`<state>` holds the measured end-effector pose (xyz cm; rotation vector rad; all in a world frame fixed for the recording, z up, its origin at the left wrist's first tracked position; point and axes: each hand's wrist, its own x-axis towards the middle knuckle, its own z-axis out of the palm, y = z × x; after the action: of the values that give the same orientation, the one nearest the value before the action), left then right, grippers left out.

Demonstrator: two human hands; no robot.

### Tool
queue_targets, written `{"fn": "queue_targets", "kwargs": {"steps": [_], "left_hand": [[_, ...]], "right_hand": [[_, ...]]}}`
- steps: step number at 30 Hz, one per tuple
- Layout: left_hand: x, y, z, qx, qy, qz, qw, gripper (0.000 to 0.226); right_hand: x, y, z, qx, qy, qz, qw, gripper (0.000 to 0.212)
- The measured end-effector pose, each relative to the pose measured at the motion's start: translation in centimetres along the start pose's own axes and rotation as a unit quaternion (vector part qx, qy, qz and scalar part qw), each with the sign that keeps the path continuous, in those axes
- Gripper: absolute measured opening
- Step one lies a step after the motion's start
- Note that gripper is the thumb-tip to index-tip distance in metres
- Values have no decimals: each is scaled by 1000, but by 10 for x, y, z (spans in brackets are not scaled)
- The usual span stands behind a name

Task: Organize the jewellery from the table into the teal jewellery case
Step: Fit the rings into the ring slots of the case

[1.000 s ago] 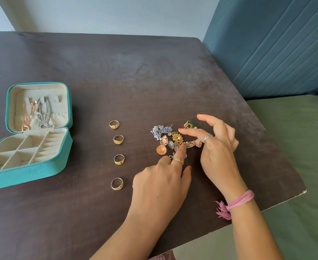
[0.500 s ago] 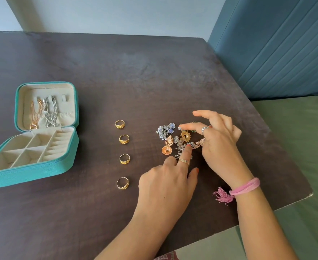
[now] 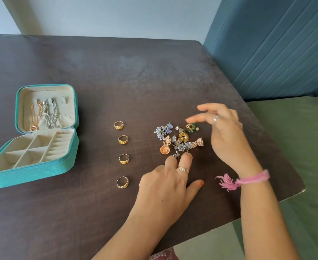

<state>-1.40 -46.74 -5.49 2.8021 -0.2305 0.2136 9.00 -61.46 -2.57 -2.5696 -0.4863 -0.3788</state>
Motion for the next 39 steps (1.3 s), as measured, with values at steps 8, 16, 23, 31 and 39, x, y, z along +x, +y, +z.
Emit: {"fn": "queue_targets", "kwargs": {"steps": [8,16,23,31,39], "left_hand": [[-1,-1,5,31,19,26,999,73],[0,-2,4,26,47,39,998,76],[-10,-7,2,13,89,64,994,82],[-65,-24,-30,-219,58,76,971,50],[-98,-67,-65,-204,244,3,948,23]], "right_hand": [[-52,10,16,-2,51,45,998,64],[-51,12,18,21,72,50,996,64],[-53,12,19,45,70,61,995,61],[-56,-1,15,31,102,8,994,40],[-30,-68,25,96,75,-59,991,27]]}}
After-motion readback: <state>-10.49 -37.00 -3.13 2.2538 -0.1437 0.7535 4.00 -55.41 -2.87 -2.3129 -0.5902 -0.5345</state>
